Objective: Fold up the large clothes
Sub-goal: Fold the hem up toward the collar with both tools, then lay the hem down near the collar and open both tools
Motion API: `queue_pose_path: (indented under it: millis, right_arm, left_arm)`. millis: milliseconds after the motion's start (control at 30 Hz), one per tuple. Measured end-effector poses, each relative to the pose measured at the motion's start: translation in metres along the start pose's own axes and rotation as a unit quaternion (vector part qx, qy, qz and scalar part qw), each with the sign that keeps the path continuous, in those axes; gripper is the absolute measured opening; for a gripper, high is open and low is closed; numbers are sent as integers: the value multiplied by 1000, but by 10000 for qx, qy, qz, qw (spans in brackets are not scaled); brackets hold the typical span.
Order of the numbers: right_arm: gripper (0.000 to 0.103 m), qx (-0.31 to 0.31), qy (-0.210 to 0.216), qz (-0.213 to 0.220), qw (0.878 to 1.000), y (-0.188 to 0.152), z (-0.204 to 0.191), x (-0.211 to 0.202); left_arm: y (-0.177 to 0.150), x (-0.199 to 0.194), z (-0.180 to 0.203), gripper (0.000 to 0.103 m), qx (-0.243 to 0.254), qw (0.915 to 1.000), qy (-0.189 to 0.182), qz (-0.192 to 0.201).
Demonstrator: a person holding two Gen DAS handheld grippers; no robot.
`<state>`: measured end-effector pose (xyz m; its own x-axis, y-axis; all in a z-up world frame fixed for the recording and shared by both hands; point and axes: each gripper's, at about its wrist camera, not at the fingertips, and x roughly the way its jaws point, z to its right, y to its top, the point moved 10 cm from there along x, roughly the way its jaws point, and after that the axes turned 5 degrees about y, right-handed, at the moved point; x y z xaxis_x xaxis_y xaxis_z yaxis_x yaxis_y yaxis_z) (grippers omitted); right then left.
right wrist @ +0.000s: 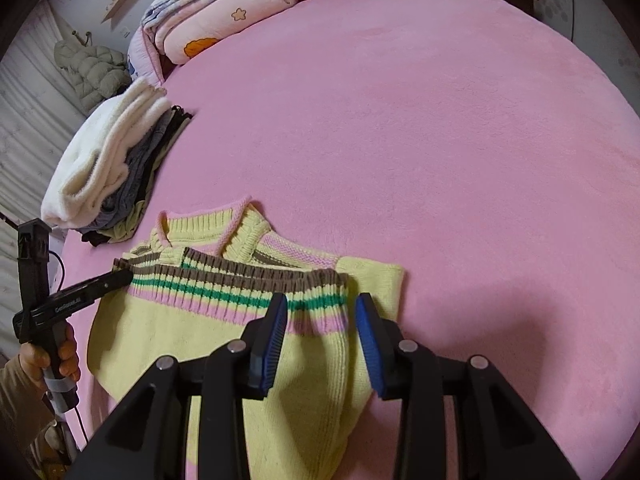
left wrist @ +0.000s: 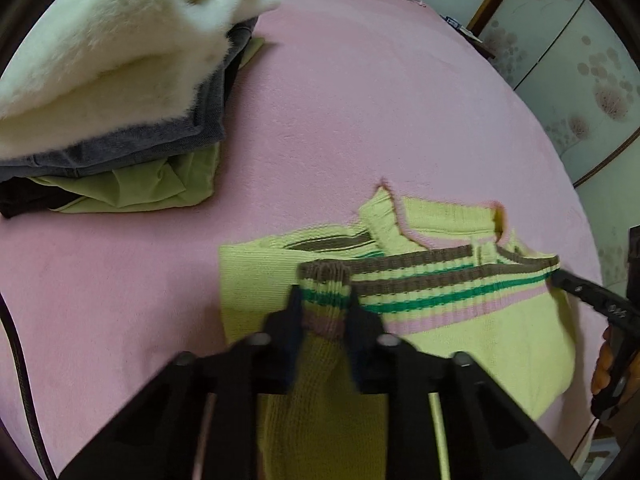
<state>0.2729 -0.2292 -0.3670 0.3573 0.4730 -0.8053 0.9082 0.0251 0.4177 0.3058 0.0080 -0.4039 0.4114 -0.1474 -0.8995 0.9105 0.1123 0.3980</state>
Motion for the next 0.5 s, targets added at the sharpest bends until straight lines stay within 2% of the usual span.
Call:
queue_pose_path:
  millis: [33, 167, 367, 500]
  right_arm:
    - [9, -77, -83, -36, 9999, -2, 0, 1]
    - [7, -203, -245, 141, 9994, -2, -1, -8]
    - [7, -78, -303, 720, 9969, 21, -2, -38]
    - [7, -188, -490, 724, 9960, 34, -1, -26]
  left_arm:
    - [1, -2, -1, 12, 0, 9999, 102, 43]
    - [5, -18, 2, 10, 147, 9977, 550, 371]
    - [25, -41, -2, 10, -31, 9943, 768, 734]
    - [33, -21, -14, 10, -99, 9941, 935, 536]
